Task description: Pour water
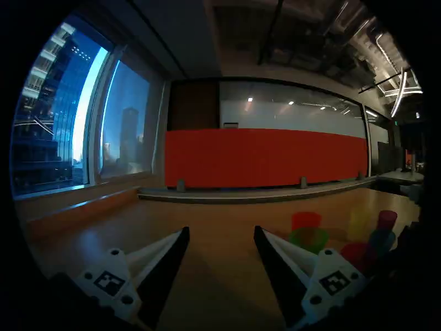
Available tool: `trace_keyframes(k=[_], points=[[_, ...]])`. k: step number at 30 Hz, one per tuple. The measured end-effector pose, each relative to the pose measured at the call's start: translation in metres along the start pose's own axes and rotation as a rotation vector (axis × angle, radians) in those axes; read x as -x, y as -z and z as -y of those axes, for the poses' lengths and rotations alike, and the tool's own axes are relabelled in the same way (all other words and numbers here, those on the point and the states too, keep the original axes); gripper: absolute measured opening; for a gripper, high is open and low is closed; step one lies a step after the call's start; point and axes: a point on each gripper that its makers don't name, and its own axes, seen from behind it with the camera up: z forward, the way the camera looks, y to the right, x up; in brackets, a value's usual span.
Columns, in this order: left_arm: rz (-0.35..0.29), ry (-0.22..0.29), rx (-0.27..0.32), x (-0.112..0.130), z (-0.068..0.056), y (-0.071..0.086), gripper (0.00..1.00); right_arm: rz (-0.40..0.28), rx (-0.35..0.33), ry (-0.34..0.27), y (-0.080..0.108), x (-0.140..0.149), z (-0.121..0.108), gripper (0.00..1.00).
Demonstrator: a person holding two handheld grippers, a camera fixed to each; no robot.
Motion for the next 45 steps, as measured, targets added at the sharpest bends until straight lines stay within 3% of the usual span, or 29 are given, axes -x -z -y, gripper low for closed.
trace_keyframes(k=[6,30,39,45], points=[[-0.019,0.022,0.019,-0.017,0.002,0.003,0.86,0.005,-0.007,-0.007,0.002,-0.003,0.002,0.99],[-0.020,0.031,0.110,-0.143,-0.003,-0.002,0.86,0.013,-0.078,0.078,0.007,-0.122,0.016,0.99],[-0.019,0.044,0.150,-0.181,-0.006,-0.006,0.86,0.016,-0.097,0.063,0.004,-0.162,0.022,0.99],[-0.020,0.031,0.197,-0.204,-0.014,-0.004,0.86,0.020,-0.111,0.051,0.004,-0.183,0.024,0.99]])
